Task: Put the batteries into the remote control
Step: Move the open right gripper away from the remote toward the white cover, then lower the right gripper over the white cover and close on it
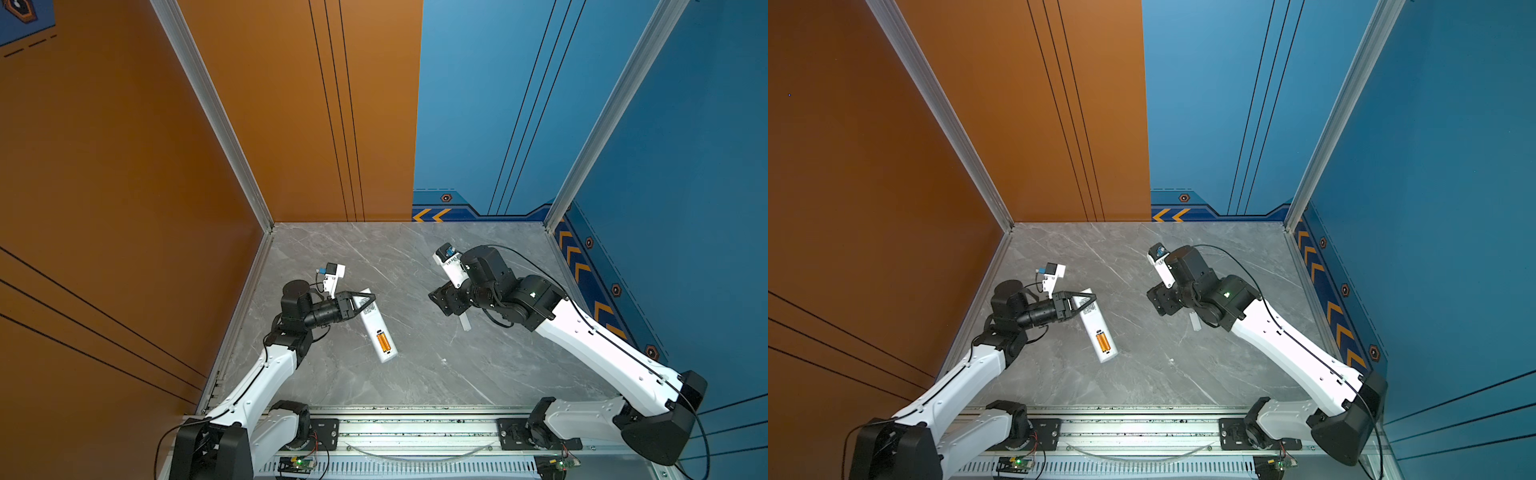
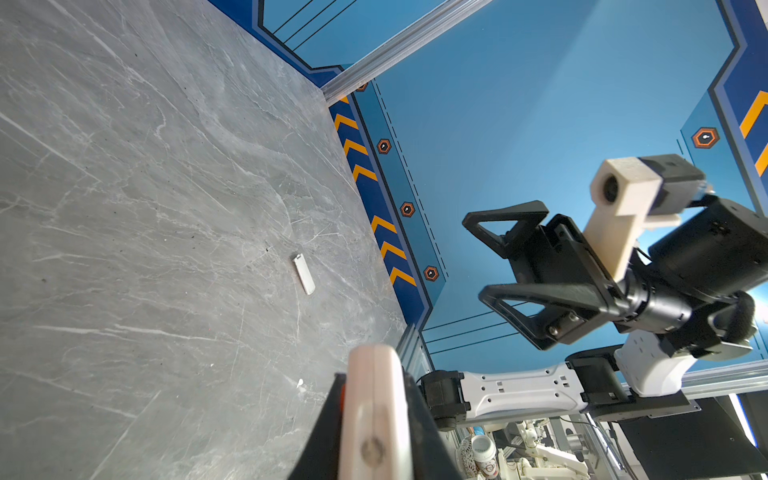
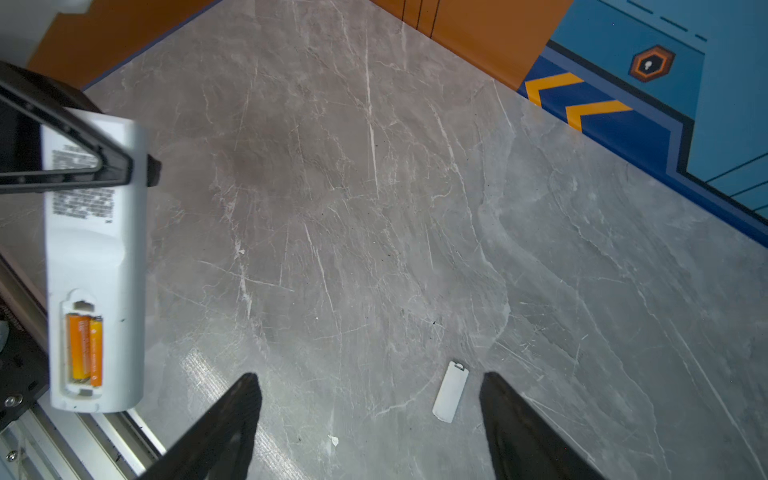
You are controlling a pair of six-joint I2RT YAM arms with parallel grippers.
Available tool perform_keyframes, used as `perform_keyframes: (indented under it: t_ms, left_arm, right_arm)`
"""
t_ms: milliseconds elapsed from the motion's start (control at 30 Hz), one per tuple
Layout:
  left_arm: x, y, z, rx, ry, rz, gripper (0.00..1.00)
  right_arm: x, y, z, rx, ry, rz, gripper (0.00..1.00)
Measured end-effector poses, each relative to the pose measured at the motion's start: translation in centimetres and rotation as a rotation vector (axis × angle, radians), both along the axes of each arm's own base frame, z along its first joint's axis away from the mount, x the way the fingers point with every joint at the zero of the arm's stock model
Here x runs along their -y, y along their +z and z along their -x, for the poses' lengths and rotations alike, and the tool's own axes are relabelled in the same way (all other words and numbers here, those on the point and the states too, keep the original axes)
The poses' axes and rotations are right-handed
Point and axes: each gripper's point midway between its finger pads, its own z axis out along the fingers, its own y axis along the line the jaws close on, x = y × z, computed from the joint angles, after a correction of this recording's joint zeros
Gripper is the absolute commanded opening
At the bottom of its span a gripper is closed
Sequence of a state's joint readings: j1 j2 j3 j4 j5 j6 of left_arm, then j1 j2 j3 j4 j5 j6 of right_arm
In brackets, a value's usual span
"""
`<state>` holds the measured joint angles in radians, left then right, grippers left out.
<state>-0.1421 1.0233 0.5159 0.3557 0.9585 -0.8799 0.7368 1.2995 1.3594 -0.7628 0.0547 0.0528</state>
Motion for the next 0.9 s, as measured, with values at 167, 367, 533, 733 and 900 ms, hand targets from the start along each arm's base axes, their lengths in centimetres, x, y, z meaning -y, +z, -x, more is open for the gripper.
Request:
perform_keyframes:
  t_ms: [167,367,533,733,900]
  left_arm:
    - [0.0,0.1,0.1,0.002,0.001,0.000,0.00]
    - [-0.1,0.5,0.3,0.016,0.006,0.001,0.00]
    - [-0.1,0.6,0.3,0.021,0.006,0.001,0.00]
    - [-0.1,0.7,0.4,0.025,0.008,0.002,0.00]
    - [-0.3,0.6,0.4,0.030,0.026,-0.002,0.00]
  right_arm:
    - [2.0,-2.2,-1.1,-0.085,-0.093,0.036,0.83]
    - [4.5,-4.2,-2.1,-0.154,-0.192,0.060,0.86]
    - [6.3,-6.8,-2.3,-0.222,-0.245,0.103,0.91]
    - [7.4,-9.5,-2.4,-0.290,-0.272,0.147,0.93]
    - [8.2,-11.5,-2.2,-0.345,-0.289,0.169,0.93]
